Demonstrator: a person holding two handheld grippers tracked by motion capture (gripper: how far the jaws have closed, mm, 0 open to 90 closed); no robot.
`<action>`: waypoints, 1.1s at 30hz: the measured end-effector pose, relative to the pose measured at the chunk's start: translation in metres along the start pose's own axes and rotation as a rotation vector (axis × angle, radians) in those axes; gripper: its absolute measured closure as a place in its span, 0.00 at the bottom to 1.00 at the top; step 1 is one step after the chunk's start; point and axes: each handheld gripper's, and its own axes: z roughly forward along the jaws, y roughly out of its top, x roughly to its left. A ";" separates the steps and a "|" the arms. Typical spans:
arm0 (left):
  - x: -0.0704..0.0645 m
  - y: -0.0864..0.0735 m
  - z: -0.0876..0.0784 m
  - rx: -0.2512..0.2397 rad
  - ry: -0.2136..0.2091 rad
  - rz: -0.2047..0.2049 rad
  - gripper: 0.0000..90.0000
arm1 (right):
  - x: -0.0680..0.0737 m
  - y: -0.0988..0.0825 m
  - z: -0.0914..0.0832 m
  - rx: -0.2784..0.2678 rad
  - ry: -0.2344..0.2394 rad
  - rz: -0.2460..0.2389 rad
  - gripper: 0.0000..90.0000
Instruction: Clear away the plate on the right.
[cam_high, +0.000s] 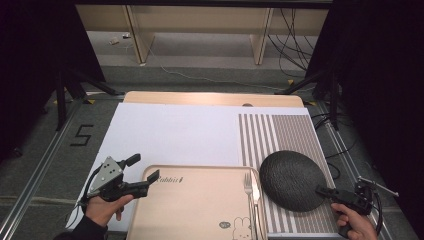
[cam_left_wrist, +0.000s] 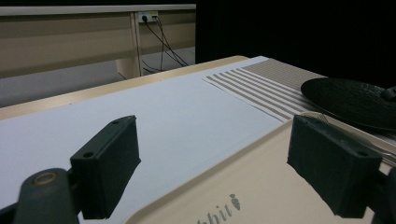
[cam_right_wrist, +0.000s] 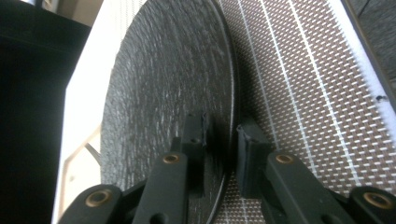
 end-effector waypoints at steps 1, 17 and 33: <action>0.000 0.000 0.000 -0.002 0.001 -0.003 0.18 | -0.001 0.000 -0.001 0.003 0.008 0.010 0.88; 0.002 0.000 -0.001 -0.005 0.004 -0.011 0.18 | 0.010 0.005 -0.015 -0.095 0.080 -0.012 0.97; 0.002 0.000 -0.001 -0.007 0.008 -0.012 0.18 | 0.018 0.004 -0.018 -0.124 0.056 -0.022 0.97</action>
